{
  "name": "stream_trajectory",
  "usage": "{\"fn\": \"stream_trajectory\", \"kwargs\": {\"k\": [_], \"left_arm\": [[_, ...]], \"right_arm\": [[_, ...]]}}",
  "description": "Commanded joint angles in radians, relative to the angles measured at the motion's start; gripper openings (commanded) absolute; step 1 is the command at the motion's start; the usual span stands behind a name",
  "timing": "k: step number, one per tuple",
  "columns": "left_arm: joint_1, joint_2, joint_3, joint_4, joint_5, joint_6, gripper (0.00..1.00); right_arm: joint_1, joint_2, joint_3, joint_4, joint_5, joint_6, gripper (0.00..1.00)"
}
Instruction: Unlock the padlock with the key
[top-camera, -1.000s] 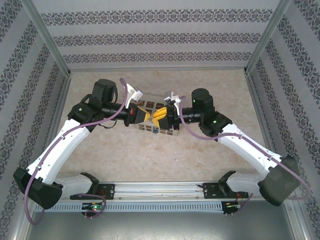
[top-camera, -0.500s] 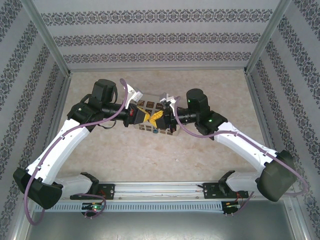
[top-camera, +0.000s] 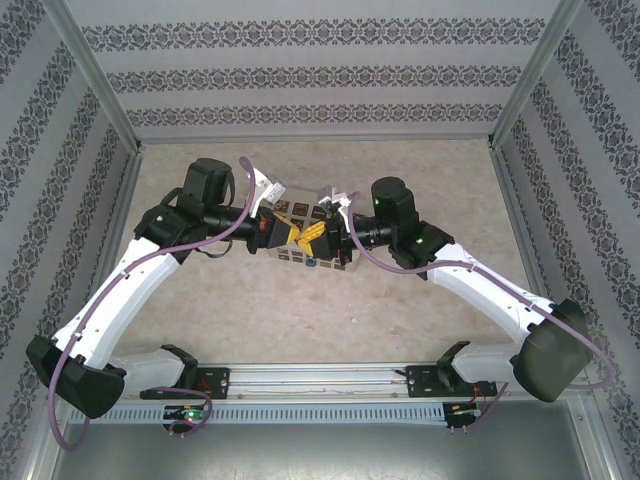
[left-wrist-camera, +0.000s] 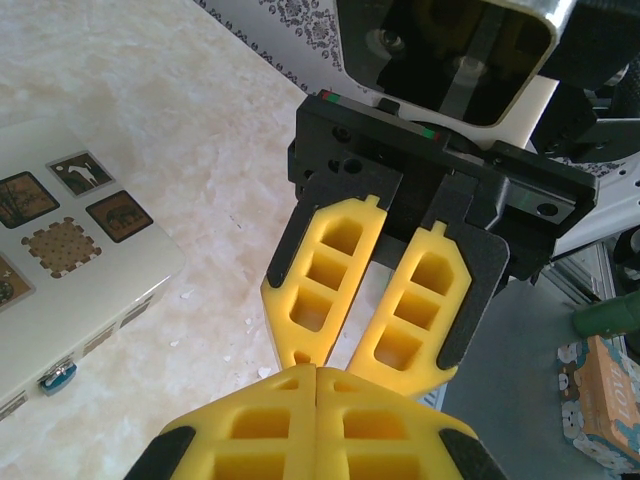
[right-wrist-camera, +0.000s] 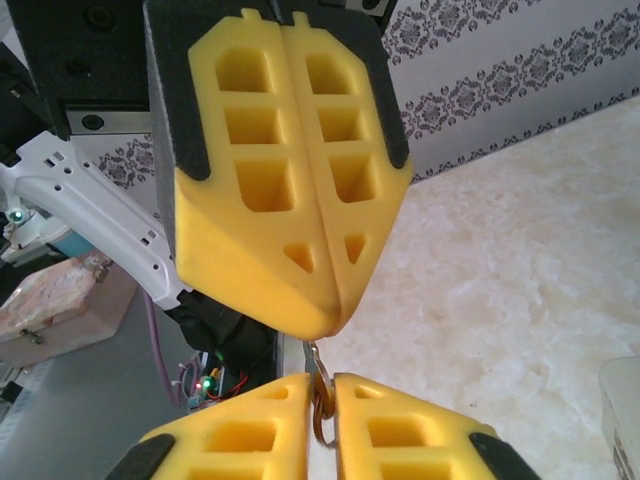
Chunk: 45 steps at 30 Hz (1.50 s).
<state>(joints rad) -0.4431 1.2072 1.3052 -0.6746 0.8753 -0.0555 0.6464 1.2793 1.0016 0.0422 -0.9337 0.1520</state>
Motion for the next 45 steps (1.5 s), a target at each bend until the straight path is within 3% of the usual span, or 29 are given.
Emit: {"fn": "stream_trajectory", "kwargs": {"k": [1, 7, 13, 19, 20, 21, 23, 30, 38, 45], "left_arm": [[0.005, 0.004, 0.026, -0.018, 0.009, 0.023, 0.0], [0.005, 0.002, 0.025, -0.017, 0.01, 0.021, 0.0], [0.005, 0.0, 0.019, -0.002, 0.008, 0.009, 0.0], [0.005, -0.009, 0.013, 0.027, -0.014, -0.016, 0.0], [0.005, -0.014, 0.013, 0.035, -0.028, -0.023, 0.15], [0.006, -0.021, 0.009, 0.047, -0.052, -0.034, 0.36], [0.009, -0.041, -0.003, 0.079, -0.1, -0.057, 0.55], [0.078, -0.182, -0.162, 0.33, -0.252, -0.231, 0.89], [0.102, -0.292, -0.386, 0.424, -0.496, -0.329, 0.95], [0.101, -0.286, -0.631, 0.604, -0.481, -0.43, 0.89]], "right_arm": [[0.016, 0.002, 0.035, 0.018, -0.04, 0.001, 0.16], [0.019, 0.006, 0.04, 0.016, -0.044, 0.001, 0.16], [0.02, 0.007, 0.04, 0.005, -0.054, 0.001, 0.0], [0.016, -0.004, 0.03, 0.002, -0.035, -0.009, 0.0], [0.014, -0.007, 0.028, 0.003, -0.029, -0.008, 0.0], [0.01, -0.01, 0.022, 0.005, -0.02, -0.009, 0.0], [-0.003, -0.019, 0.008, 0.014, 0.004, -0.001, 0.0], [-0.054, -0.064, -0.074, 0.079, 0.158, 0.061, 0.0], [-0.1, -0.049, -0.176, 0.113, 0.316, 0.173, 0.0], [-0.138, 0.044, -0.241, 0.189, 0.363, 0.264, 0.0]]}}
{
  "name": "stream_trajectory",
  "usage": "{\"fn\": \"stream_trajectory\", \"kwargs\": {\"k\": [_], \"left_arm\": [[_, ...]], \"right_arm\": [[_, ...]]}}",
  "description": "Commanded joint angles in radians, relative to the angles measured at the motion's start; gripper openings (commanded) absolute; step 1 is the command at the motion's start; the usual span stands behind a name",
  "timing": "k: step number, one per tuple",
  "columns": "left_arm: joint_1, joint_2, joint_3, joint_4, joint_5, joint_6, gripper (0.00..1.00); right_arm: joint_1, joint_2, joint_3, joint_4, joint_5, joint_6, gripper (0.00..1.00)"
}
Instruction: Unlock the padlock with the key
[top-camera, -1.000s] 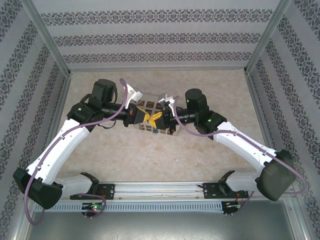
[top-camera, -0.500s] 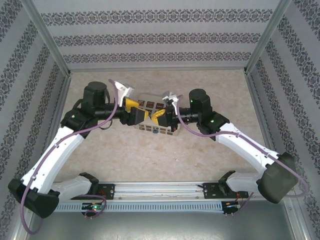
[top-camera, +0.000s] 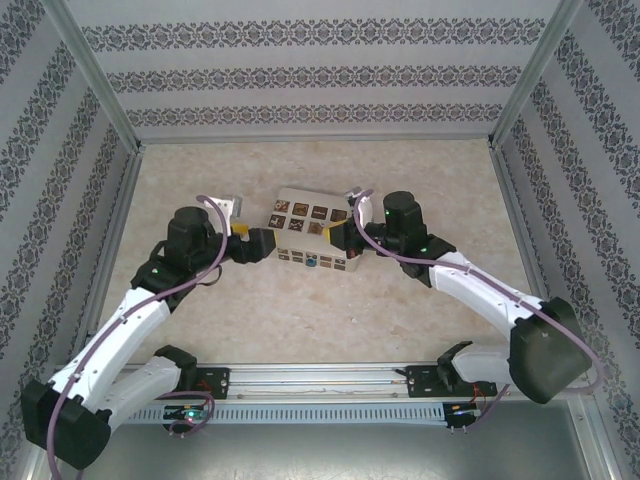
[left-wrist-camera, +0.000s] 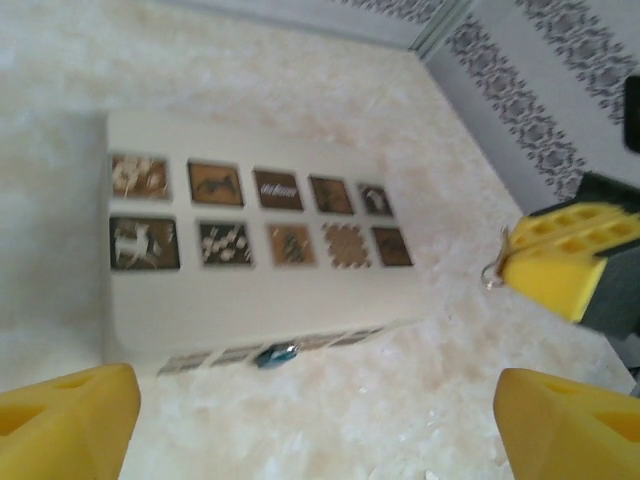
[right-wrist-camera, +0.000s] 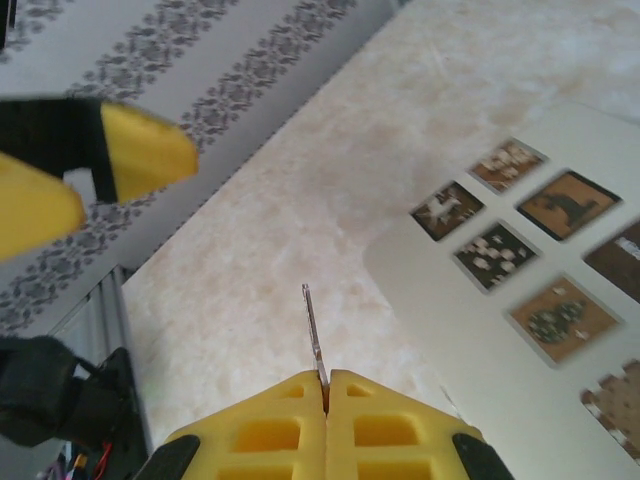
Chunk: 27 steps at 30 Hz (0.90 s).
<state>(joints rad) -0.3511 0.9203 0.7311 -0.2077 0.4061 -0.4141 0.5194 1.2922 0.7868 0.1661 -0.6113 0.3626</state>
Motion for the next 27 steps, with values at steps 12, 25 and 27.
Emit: {"fn": "stream_trajectory", "kwargs": {"k": [12, 25, 27], "left_arm": [[-0.06, 0.238, -0.209, 0.441, 0.096, -0.129, 0.76], [-0.069, 0.546, -0.108, 0.596, 0.089, -0.115, 0.74], [-0.059, 0.578, -0.09, 0.604, 0.094, -0.111, 0.74]], "right_arm": [[-0.08, 0.251, -0.039, 0.293, -0.028, 0.152, 0.0], [-0.101, 0.381, -0.023, 0.36, -0.076, 0.158, 0.0], [-0.099, 0.391, -0.027, 0.366, -0.077, 0.16, 0.0]]}}
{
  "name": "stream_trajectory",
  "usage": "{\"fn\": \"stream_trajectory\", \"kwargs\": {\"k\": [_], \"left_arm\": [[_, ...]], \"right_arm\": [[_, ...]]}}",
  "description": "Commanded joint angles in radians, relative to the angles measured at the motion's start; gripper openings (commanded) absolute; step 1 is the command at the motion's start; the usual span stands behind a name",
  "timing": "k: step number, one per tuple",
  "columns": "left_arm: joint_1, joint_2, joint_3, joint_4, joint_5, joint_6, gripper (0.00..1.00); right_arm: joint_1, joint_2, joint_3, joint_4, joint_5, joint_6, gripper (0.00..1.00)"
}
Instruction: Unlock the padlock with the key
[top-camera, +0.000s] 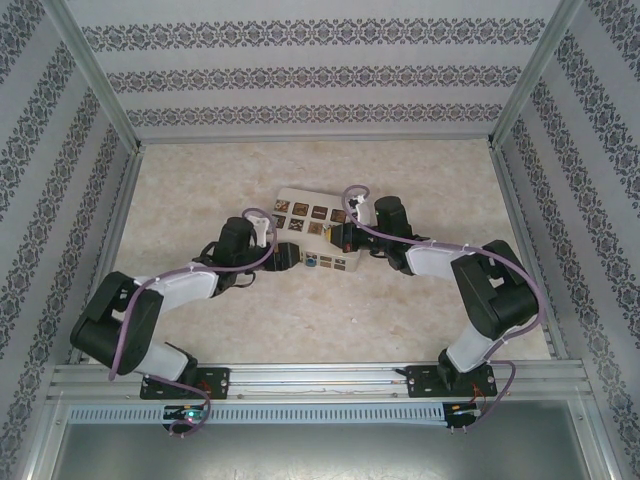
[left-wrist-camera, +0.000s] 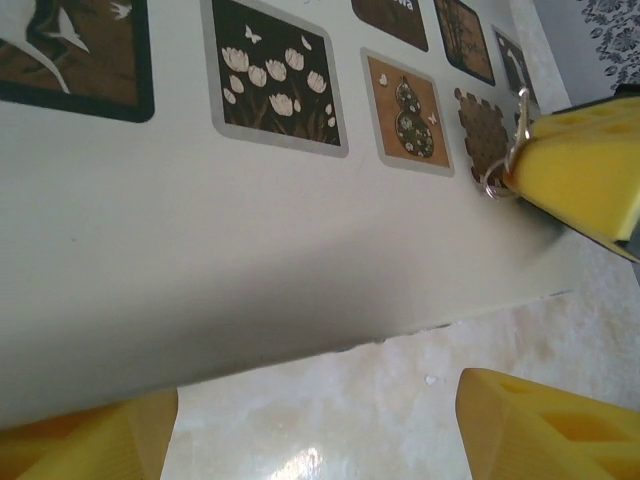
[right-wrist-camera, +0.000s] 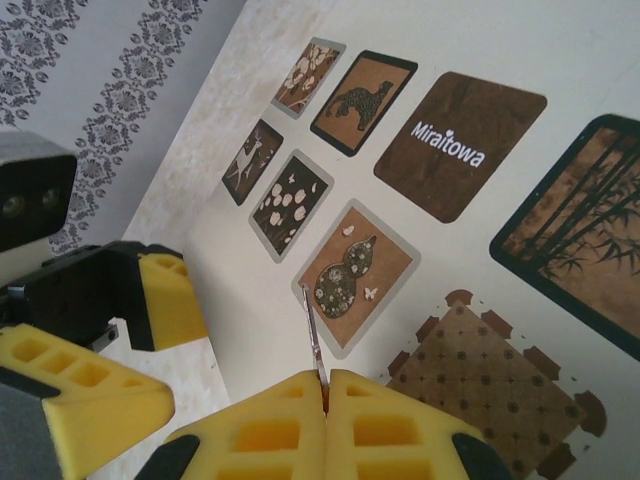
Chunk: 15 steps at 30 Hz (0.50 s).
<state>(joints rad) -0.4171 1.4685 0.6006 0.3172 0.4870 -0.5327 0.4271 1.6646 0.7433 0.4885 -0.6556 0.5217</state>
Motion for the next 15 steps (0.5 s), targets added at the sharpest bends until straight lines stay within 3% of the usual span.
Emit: {"fn": "stream_trajectory", "kwargs": {"k": [1, 8, 15], "left_arm": [[0.014, 0.046, 0.05, 0.082, 0.016, 0.008, 0.74], [0.06, 0.125, 0.12, 0.074, 0.054, 0.028, 0.73], [0.056, 0.096, 0.096, 0.024, 0.034, 0.089, 0.7]], "right_arm": [[-0.007, 0.021, 0.014, 0.047, -0.033, 0.001, 0.0], [0.005, 0.046, 0.007, 0.063, -0.024, 0.013, 0.0], [0.009, 0.046, 0.007, 0.059, -0.001, 0.016, 0.0]]}}
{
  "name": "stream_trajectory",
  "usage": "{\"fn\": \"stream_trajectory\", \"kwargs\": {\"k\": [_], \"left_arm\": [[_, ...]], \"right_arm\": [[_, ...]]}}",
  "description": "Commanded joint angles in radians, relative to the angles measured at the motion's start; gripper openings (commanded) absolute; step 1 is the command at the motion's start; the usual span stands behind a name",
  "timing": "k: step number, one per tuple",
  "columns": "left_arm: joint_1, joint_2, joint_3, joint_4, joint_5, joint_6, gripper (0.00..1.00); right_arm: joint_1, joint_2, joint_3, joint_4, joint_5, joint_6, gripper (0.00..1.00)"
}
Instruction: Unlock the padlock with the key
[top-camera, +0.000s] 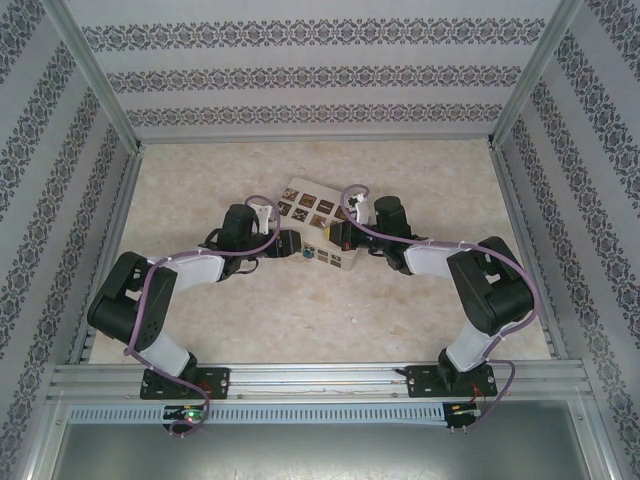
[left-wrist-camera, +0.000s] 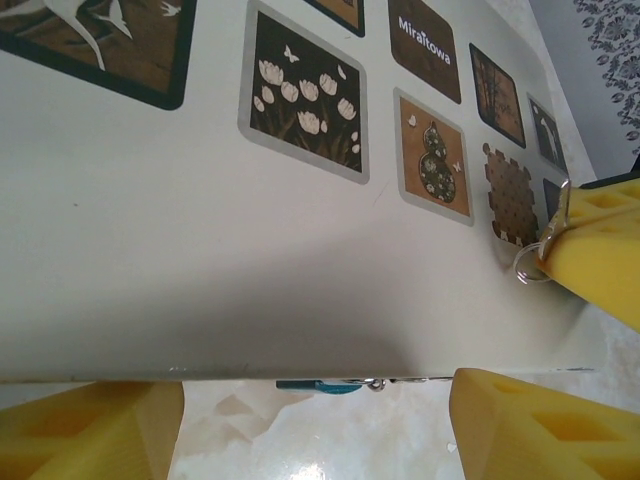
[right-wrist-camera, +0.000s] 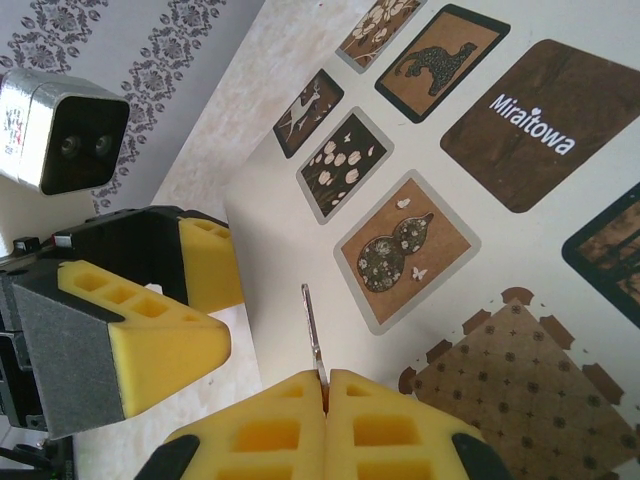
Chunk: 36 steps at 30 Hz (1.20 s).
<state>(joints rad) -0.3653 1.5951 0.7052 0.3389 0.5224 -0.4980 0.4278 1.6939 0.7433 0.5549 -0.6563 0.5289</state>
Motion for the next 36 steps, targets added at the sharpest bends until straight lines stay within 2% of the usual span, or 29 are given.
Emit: {"fn": "stream_trajectory", "kwargs": {"k": [1, 8, 17, 22, 36], "left_arm": [[0.003, -0.039, -0.024, 0.007, -0.005, 0.06, 0.7], [-0.035, -0.071, -0.098, 0.028, -0.027, 0.077, 0.7], [-0.112, 0.019, -0.056, 0.065, -0.064, 0.073, 0.68], [-0.146, 0.083, -0.004, 0.056, -0.081, 0.072, 0.62], [-0.163, 0.154, 0.045, 0.092, -0.112, 0.064, 0.56]], "right_arm": [[0.008, 0.015, 0.007, -0.011, 0.003, 0.007, 0.0], [0.009, 0.015, 0.008, -0.033, 0.018, -0.002, 0.0], [0.009, 0.015, 0.01, -0.048, 0.043, -0.006, 0.0], [0.009, 0.009, 0.01, -0.052, 0.047, -0.01, 0.0], [0.009, 0.0, -0.001, -0.059, 0.057, -0.016, 0.0]]}}
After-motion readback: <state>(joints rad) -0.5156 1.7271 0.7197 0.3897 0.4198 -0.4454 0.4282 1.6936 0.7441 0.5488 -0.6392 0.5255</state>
